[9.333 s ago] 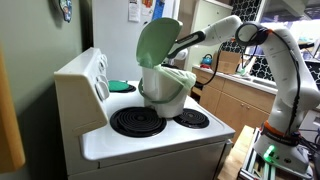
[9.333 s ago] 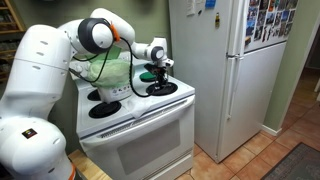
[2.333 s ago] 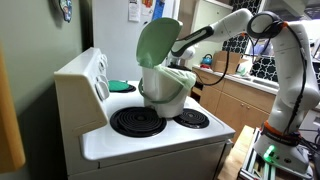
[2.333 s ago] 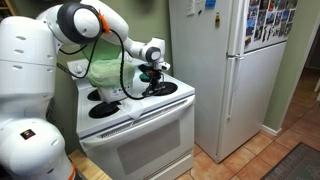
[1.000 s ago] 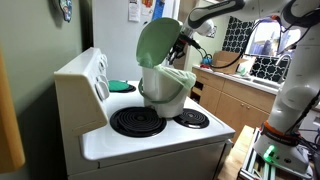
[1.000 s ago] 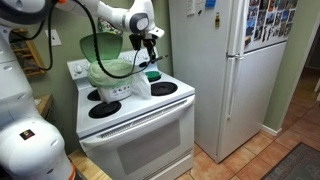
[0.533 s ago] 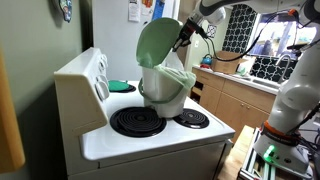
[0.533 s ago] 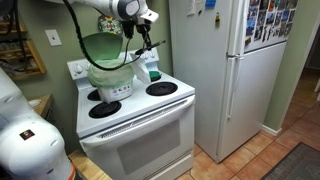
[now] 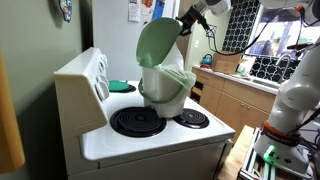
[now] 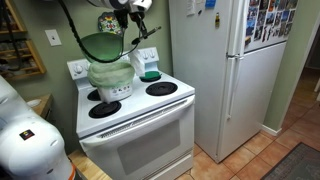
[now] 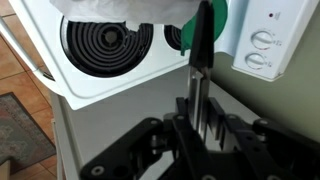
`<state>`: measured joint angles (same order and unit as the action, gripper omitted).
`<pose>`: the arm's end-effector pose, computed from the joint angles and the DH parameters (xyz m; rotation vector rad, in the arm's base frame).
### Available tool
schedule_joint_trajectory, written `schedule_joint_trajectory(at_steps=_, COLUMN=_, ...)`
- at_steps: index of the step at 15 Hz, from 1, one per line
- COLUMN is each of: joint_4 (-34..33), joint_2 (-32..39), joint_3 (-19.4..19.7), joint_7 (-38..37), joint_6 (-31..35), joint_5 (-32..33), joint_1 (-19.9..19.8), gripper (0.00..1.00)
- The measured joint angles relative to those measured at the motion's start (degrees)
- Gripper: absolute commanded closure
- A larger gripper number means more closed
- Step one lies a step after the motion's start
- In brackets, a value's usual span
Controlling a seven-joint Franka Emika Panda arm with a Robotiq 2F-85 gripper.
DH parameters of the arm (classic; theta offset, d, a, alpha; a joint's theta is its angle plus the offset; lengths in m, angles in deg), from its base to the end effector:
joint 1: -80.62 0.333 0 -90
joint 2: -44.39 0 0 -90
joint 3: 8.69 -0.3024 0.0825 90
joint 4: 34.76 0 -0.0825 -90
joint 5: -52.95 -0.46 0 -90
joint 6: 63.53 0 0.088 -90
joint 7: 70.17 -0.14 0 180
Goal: Use the clamp tongs to pick up the paper towel and put it in the waste bin and then put the clamp tongs back on the right front plate of the stove
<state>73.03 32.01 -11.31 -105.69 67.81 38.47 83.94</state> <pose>0.6303 0.0796 0.6243 -2.5008 0.8011 -0.6863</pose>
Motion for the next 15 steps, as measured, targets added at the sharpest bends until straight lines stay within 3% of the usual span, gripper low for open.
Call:
schedule_joint_trajectory(at_steps=2, joint_4=-0.4, joint_2=-1.9, joint_3=-0.6, joint_7=0.1, joint_6=1.8, joint_5=-2.5, joint_1=0.3, gripper=0.94)
schedule_joint_trajectory(at_steps=9, joint_4=-0.6, joint_2=-3.1, joint_3=-0.5, joint_7=4.6, joint_6=3.0, joint_5=-21.8, joint_1=2.4, gripper=0.94)
schedule_joint_trajectory(at_steps=15, joint_4=-0.3, joint_2=-1.0, joint_3=-0.5, joint_7=4.8, joint_6=0.5, joint_5=-27.0, joint_1=2.3, gripper=0.94)
